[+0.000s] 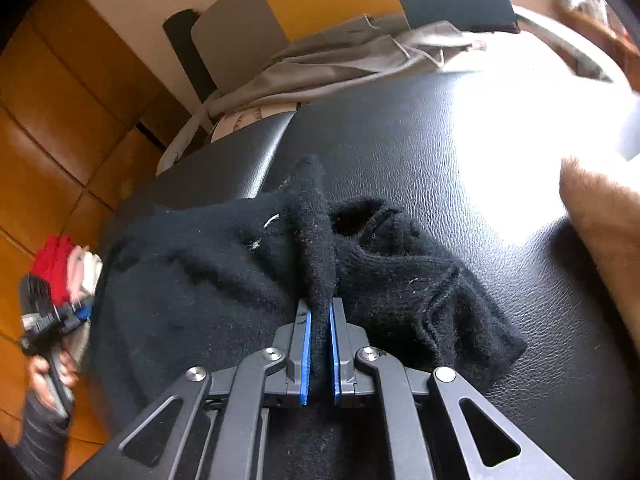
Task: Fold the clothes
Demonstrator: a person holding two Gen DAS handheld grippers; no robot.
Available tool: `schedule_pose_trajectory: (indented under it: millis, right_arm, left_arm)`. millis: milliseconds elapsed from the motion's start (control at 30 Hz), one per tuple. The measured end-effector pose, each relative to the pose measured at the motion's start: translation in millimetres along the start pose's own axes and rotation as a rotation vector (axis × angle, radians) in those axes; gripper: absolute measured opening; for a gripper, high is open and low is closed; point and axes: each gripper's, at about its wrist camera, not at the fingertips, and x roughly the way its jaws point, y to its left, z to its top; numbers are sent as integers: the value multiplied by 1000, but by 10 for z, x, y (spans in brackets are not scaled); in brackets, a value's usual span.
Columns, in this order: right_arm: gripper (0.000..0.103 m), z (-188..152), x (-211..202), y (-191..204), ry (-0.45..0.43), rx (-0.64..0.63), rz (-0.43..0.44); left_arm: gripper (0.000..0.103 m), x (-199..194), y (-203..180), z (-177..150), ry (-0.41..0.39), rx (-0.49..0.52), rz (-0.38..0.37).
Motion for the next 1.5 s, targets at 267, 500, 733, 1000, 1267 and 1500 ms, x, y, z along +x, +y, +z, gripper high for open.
schedule_pose_trajectory:
  millis: [267, 500, 733, 1000, 1267, 1500]
  right_arm:
    - [4, -272, -512, 159, -29, -99, -87]
    - [25, -637, -800, -74, -87, -46, -144]
    - [49, -387, -1009, 472, -237, -157, -123]
    - [55, -388, -185, 551, -32, -79, -184]
    - [56, -198, -162, 233, -185, 58, -42]
    - [68, -382, -567, 20, -244, 132, 172]
  left_arm:
    - [5, -75, 114, -190, 99, -155, -248]
    - [34, -320, 316, -56, -32, -242, -81]
    - [38, -218, -869, 253, -99, 275, -48]
    - [38, 836, -1016, 531, 45, 370, 65]
    - [40, 765, -503, 267, -109, 36, 21]
    - [40, 368, -430, -38, -87, 19, 54]
